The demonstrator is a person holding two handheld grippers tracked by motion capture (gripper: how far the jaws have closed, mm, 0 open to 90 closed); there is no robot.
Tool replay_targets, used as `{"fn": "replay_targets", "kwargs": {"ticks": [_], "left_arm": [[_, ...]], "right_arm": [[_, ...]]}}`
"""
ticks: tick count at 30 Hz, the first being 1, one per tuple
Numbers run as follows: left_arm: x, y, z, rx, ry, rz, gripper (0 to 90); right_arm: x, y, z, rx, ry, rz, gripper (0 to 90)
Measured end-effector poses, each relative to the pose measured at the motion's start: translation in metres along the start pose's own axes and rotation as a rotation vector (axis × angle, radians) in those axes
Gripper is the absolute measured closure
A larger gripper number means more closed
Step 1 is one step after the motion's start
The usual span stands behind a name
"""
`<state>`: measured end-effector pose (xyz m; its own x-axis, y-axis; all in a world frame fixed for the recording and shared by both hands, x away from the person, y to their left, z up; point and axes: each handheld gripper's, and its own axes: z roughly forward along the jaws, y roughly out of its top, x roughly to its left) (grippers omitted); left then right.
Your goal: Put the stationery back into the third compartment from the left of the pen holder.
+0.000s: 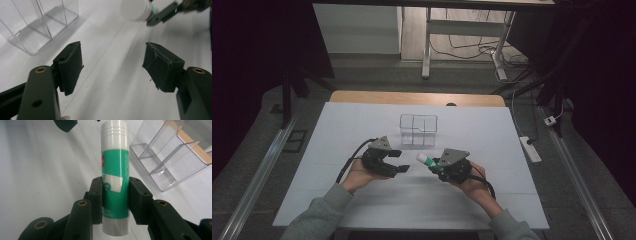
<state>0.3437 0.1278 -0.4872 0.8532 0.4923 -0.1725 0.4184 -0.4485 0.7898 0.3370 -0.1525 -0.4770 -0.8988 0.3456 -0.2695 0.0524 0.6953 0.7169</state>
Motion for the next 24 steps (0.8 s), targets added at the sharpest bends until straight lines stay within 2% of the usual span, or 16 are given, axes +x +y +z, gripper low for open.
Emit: {"fn": "replay_targets", "kwargs": {"ticks": [7, 15, 22, 24], "left_arm": [[-0.003, 0.002, 0.003, -0.075, -0.046, -0.044, 31.4], [-0.004, 0.007, 0.014, -0.141, -0.092, -0.105, 32.8], [-0.007, 0.01, 0.022, -0.162, -0.121, -0.107, 39.7], [-0.007, 0.01, 0.023, -0.167, -0.114, -0.106, 43.2]], "right_arm": [[0.001, -0.001, 0.003, -0.031, -0.001, 0.045, 66.1], [0.004, 0.0, 0.006, -0.065, -0.006, 0.069, 66.1], [0.006, -0.001, 0.009, -0.085, -0.005, 0.084, 66.1], [0.007, -0.002, 0.012, -0.093, -0.007, 0.088, 66.0]]}}
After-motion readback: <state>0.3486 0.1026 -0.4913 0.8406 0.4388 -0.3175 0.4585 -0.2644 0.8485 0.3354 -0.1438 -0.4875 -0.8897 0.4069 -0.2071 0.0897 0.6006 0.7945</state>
